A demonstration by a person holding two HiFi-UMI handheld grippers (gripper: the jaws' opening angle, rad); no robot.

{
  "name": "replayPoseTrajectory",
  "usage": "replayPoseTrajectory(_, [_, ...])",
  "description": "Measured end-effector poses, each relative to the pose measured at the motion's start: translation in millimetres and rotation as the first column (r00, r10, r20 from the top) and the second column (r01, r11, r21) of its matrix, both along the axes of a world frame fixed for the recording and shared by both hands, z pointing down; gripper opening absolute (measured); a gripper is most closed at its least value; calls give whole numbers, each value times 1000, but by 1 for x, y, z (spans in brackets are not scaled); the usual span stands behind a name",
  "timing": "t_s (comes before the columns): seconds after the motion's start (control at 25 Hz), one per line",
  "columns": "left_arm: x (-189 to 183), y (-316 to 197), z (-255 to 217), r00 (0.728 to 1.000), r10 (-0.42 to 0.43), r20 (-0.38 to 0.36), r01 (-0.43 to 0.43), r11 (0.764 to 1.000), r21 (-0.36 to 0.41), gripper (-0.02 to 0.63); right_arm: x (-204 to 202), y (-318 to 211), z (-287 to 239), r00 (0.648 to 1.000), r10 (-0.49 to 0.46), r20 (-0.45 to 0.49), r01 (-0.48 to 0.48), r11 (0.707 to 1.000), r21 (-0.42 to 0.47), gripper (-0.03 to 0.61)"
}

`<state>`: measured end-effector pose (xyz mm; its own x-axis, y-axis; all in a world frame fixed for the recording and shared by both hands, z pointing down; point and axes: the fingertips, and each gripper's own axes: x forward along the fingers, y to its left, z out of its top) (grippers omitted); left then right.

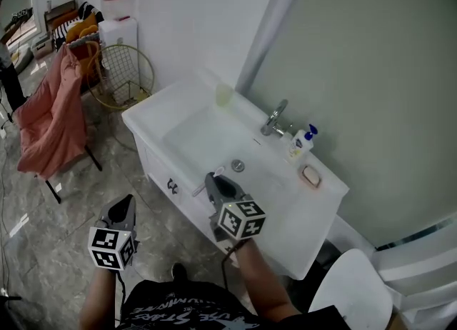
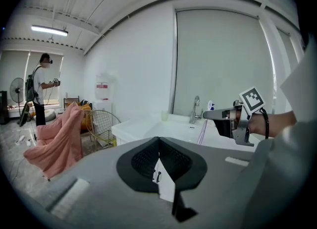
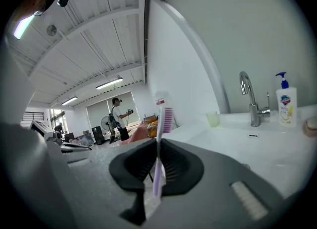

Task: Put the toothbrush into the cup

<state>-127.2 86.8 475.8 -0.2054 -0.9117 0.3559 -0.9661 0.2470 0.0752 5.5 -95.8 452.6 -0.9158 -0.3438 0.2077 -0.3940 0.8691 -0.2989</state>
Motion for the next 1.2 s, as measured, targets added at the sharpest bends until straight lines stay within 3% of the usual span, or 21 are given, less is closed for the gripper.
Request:
replayPoseTrajectory(0.44, [-20, -79, -9, 998, 59, 9, -59, 998, -11, 8, -13, -67, -2, 999, 45, 20, -45, 999, -23, 26])
replayPoseTrajectory(0.88, [-85, -203, -5, 985, 175, -4, -175, 985, 10, 8, -44, -161, 7, 983, 184, -8, -184, 982, -37, 26])
replayPoseTrajectory(1.2, [-140, -312, -18, 944, 330, -30, -330, 944, -12, 8, -88, -247, -12, 949, 313, -31, -314, 949, -35, 26])
